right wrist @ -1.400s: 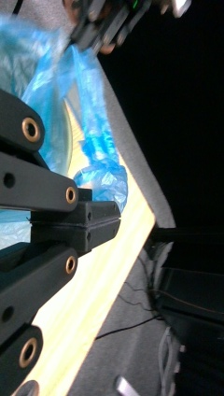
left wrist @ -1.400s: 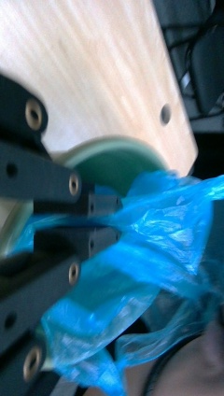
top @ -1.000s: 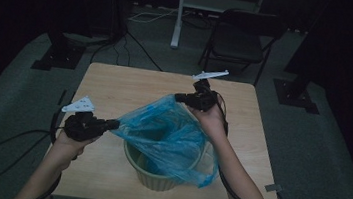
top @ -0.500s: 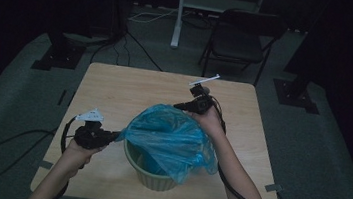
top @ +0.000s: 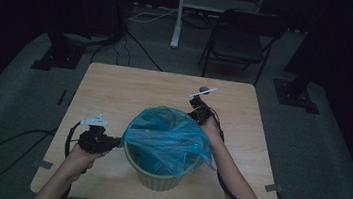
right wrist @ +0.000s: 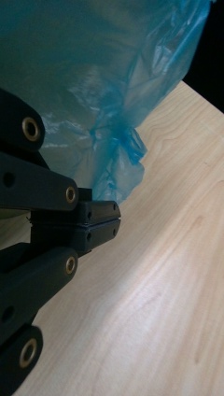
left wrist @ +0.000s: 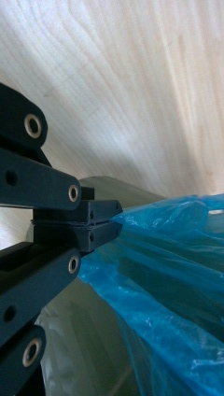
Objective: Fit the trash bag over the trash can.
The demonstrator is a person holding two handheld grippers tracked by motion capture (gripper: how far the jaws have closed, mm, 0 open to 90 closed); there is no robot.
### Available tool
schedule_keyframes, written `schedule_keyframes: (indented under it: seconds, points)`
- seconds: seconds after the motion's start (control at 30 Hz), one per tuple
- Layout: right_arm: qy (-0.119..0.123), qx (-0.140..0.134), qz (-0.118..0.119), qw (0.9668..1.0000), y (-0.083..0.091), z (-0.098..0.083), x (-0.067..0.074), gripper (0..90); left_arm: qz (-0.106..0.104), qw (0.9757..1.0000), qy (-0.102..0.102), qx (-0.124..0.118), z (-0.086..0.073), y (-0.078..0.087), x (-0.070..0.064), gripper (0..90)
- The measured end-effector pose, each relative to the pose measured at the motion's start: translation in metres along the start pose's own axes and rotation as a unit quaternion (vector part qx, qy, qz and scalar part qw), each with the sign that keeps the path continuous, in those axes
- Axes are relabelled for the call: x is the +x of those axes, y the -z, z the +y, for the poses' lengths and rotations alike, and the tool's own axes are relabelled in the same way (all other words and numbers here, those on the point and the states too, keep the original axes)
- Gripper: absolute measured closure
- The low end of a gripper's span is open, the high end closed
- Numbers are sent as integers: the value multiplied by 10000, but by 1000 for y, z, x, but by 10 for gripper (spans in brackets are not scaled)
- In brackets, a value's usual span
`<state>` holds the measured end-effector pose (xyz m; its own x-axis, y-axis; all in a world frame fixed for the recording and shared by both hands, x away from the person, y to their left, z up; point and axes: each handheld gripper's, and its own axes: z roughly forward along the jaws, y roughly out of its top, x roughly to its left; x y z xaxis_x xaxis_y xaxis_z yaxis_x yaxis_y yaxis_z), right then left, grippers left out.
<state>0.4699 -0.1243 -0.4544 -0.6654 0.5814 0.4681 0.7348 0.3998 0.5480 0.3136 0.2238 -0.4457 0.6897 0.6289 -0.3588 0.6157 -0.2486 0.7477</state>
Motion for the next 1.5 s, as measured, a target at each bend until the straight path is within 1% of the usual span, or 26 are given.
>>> schedule_keyframes:
  seconds: [0.07, 0.13, 0.17, 0.23, 0.37, 0.43, 0.47, 0.53, 0.63, 0.73, 0.77, 0.8, 0.83, 0.87, 0.93, 1.0, 1.03, 1.07, 1.1, 1.13, 1.17, 1.2, 1.23, 1.33, 1.4, 1.5]
  points:
    - [23, -82, -151, 9999, 4, 0, 0, 803, -106, 9998, 74, -118, 1, 5, 1, 900]
    - [-48, -298, -177, 9994, 16, 1, -1, 737, -103, 9998, 34, -157, 1, 8, 0, 900]
    - [-75, -425, -228, 9988, 25, 2, -2, 721, -142, 9998, 48, -165, 1, 9, -1, 900]
    - [-75, -654, -370, 9971, 44, 2, -1, 657, -116, 9998, -12, -161, 0, 10, -4, 900]
    - [-67, -1157, -520, 9919, 88, -1, 5, 634, -102, 9998, -73, -180, 1, 12, -6, 900]
    - [34, -1407, -523, 9887, 110, -5, 16, 629, -27, 9998, -111, -189, 2, 13, -8, 900]
    - [107, -1531, -497, 9869, 120, -8, 22, 627, -56, 9997, -110, -208, 3, 14, -9, 900]
    - [247, -1735, -331, 9840, 136, -17, 38, 623, -43, 9997, -142, -215, 4, 14, -10, 900]
    - [581, -1813, -40, 9817, 149, -37, 67, 589, -32, 9997, -164, -199, 5, 16, -10, 900]
    - [915, -1705, 259, 9807, 153, -61, 94, 526, -24, 9997, -153, -203, 5, 17, -10, 900]
    - [982, -1676, 365, 9803, 154, -68, 102, 504, -2, 9997, -152, -211, 5, 17, -10, 900]
    - [982, -1676, 365, 9803, 154, -68, 102, 504, -2, 9997, -152, -211, 5, 17, -10, 900]
    - [1038, -1652, 463, 9797, 154, -75, 108, 489, 4, 9997, -160, -193, 5, 18, -11, 900]
    - [1136, -1625, 520, 9788, 155, -88, 120, 439, 14, 9996, -164, -210, 5, 19, -11, 900]
    - [1237, -1569, 484, 9786, 154, -97, 127, 398, 2, 9996, -167, -212, 6, 21, -11, 900]
    - [1308, -1410, 483, 9801, 149, -105, 132, 398, -2, 9996, -157, -230, 6, 22, -11, 900]
    - [1337, -1357, 431, 9807, 146, -106, 133, 407, -30, 9996, -151, -224, 6, 22, -11, 900]
    - [1335, -1306, 326, 9819, 142, -109, 133, 457, -22, 9996, -146, -222, 6, 22, -11, 900]
    - [1330, -1243, 366, 9826, 139, -110, 133, 546, -38, 9997, -148, -213, 6, 22, -11, 900]
    - [1359, -1196, 464, 9824, 137, -112, 134, 660, -54, 9997, -151, -203, 5, 22, -11, 900]
    - [1373, -1180, 530, 9820, 135, -114, 134, 741, -35, 9997, -159, -196, 5, 22, -12, 900]
    - [1402, -1148, 691, 9810, 134, -117, 136, 830, -45, 9997, -165, -189, 5, 22, -12, 900]
    - [1434, -1147, 794, 9798, 134, -119, 138, 869, -67, 9997, -176, -181, 4, 23, -12, 900]
    - [1509, -1114, 973, 9774, 130, -129, 147, 887, -49, 9997, -170, -161, 3, 24, -12, 900]
    - [1536, -1041, 1091, 9766, 122, -139, 153, 888, -45, 9998, -169, -134, 1, 25, -11, 900]
    - [1529, -914, 1235, 9762, 109, -152, 157, 887, -39, 9998, -174, -81, -3, 24, -11, 900]
